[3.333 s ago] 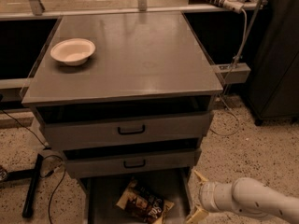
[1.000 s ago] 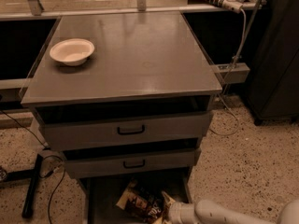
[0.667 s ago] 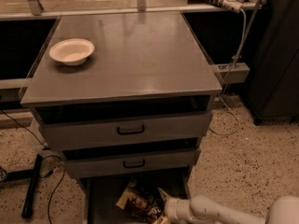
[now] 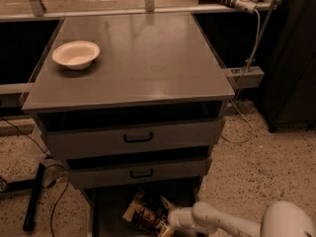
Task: Pick brown chip bag from bottom drawer and place on counter
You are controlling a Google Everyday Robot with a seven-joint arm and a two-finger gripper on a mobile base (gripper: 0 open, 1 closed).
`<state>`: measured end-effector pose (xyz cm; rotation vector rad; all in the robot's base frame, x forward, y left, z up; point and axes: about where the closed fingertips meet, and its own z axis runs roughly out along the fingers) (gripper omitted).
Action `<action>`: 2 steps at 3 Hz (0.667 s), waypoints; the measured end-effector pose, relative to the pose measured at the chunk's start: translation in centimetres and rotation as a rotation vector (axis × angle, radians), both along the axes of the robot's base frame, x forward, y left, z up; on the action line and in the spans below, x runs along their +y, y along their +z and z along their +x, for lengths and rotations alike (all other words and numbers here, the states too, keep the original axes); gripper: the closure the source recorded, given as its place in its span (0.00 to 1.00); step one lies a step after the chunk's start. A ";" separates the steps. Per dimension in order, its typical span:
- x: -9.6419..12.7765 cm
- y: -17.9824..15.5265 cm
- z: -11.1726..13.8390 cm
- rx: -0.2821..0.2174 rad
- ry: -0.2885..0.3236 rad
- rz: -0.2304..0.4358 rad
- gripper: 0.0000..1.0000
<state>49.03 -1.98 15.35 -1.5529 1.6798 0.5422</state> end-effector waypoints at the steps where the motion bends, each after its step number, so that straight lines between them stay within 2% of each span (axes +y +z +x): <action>1: -0.1 -0.1 0.3 -0.003 -0.004 -0.002 0.18; 2: -0.1 -0.1 0.3 -0.003 -0.004 -0.002 0.41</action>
Offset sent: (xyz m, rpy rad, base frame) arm 0.0035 -0.0010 -0.0008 -0.0015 -0.0028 -0.0038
